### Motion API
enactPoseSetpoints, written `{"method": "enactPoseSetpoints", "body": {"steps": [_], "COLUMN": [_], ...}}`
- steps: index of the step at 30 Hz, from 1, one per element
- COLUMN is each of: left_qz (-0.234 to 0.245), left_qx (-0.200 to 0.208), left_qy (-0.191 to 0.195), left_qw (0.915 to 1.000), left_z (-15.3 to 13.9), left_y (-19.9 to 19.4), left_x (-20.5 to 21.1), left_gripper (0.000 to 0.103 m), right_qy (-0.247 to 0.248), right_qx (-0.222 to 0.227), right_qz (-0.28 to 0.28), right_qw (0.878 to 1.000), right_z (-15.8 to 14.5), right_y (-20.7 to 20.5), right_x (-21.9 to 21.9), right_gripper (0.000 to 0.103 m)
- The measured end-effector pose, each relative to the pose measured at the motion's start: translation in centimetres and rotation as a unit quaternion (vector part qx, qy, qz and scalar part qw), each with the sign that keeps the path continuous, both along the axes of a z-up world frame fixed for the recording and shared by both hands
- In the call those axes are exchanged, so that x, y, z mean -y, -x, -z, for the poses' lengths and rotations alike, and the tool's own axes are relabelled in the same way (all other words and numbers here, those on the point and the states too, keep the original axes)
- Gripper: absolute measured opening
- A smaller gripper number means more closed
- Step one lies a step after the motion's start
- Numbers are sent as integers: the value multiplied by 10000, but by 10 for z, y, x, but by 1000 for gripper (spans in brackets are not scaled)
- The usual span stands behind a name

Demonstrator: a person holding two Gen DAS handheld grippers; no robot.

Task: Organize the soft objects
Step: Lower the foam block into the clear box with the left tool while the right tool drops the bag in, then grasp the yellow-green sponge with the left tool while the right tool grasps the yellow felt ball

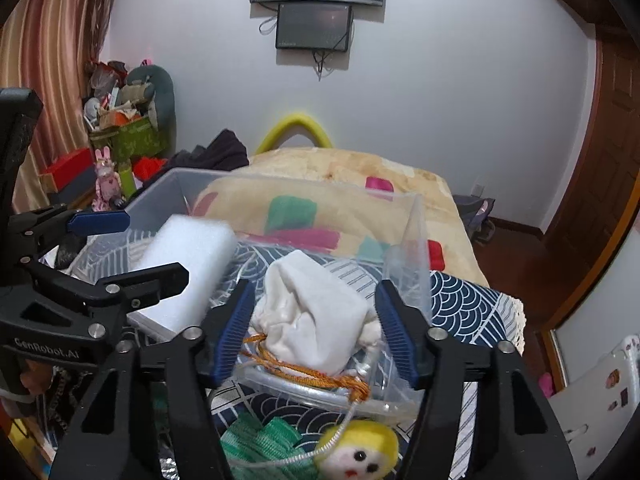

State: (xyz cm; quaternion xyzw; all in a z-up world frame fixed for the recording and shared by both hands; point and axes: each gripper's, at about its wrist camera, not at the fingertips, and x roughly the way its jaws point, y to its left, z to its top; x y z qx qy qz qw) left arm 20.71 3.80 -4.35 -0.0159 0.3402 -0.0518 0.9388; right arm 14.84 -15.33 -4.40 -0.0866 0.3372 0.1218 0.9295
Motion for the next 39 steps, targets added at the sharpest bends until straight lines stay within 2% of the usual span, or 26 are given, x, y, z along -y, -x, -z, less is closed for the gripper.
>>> {"method": "enactPoseSetpoints", "body": {"steps": [10, 18, 27, 29, 33, 35, 39], "left_qz": [-38, 77, 214, 252, 358, 389, 533], "left_qx": [720, 861, 510, 405, 147, 28, -128], "left_qy": [-220, -204, 67, 122, 273, 302, 495], "left_qw": [9972, 9960, 9984, 9988, 9989, 9988, 9973], "left_z": [-34, -28, 12, 20, 35, 41, 52], "left_y": [49, 83, 98, 98, 93, 90, 87], "left_x": [10, 18, 30, 34, 40, 43, 43], "left_gripper": [101, 101, 101, 93, 85, 77, 73], "right_qy": [-200, -289, -342, -412, -529, -565, -467], "right_qx": [642, 894, 587, 433, 119, -8, -146], "right_qz": [4, 164, 517, 592, 764, 773, 734], "right_qw": [9977, 9954, 9963, 9965, 9956, 9954, 9961], "right_z": [-33, -35, -7, 3, 24, 31, 42], "right_y": [26, 51, 63, 63, 58, 55, 51], "right_x": [4, 15, 34, 40, 48, 48, 43], "right_gripper": [72, 73, 74, 74, 73, 73, 69]}}
